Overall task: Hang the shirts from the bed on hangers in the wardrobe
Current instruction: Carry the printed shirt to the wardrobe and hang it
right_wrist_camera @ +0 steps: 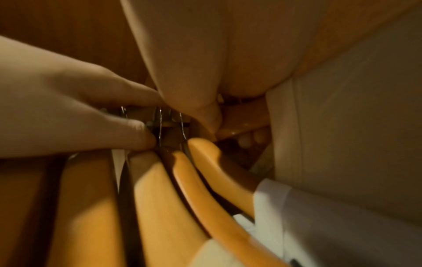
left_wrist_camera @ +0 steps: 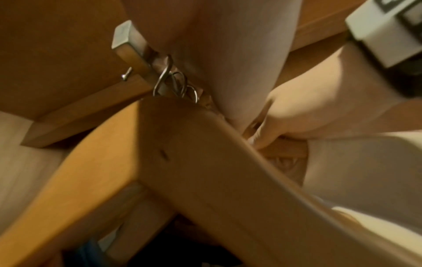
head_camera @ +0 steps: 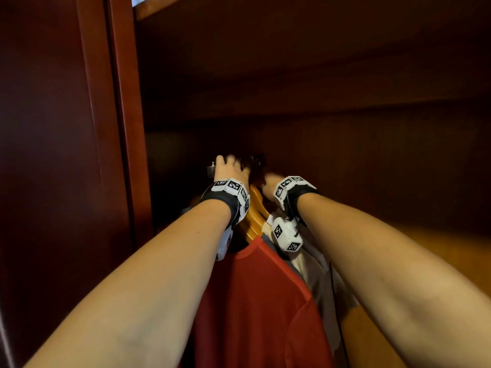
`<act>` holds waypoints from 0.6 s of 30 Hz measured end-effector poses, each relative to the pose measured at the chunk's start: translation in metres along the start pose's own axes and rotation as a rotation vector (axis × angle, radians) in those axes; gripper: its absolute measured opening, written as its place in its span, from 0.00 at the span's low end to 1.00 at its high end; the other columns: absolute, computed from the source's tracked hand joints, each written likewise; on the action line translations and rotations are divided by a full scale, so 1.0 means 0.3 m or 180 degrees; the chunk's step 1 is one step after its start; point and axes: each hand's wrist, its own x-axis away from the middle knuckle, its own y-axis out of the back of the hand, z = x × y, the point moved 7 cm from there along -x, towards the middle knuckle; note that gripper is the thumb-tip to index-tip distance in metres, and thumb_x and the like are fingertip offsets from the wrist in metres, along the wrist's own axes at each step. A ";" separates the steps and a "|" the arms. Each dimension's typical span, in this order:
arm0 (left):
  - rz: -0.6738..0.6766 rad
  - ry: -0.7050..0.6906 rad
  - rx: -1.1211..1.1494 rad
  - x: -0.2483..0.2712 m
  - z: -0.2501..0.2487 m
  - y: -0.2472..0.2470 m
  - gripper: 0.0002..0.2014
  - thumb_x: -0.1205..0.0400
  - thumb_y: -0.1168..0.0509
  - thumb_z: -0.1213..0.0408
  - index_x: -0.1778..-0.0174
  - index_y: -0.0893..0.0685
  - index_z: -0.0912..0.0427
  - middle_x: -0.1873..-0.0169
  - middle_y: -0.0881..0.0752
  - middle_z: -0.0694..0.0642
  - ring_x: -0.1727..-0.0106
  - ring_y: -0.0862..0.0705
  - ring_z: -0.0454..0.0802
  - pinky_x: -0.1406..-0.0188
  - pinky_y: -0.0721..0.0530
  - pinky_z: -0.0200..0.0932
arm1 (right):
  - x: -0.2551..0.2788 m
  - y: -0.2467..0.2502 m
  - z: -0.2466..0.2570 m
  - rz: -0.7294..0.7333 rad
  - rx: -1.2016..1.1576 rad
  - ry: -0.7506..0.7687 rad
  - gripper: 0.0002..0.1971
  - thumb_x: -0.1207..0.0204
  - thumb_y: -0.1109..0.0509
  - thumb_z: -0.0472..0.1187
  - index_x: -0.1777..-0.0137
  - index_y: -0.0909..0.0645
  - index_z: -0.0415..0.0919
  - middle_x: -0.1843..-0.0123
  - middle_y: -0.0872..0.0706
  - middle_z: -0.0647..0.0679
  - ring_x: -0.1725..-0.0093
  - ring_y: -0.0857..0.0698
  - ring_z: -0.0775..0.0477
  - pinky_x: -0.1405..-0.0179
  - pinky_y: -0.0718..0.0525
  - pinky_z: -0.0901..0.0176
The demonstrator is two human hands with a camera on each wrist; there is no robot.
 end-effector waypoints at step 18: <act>0.0003 0.0027 0.0015 0.024 -0.009 0.009 0.36 0.20 0.38 0.42 0.17 0.37 0.50 0.22 0.31 0.62 0.22 0.37 0.62 0.25 0.41 0.60 | 0.062 -0.060 -0.061 0.0302 0.1109 -0.0067 0.29 0.17 0.36 0.43 0.17 0.35 0.39 0.19 0.30 0.35 0.22 0.28 0.32 0.26 0.29 0.42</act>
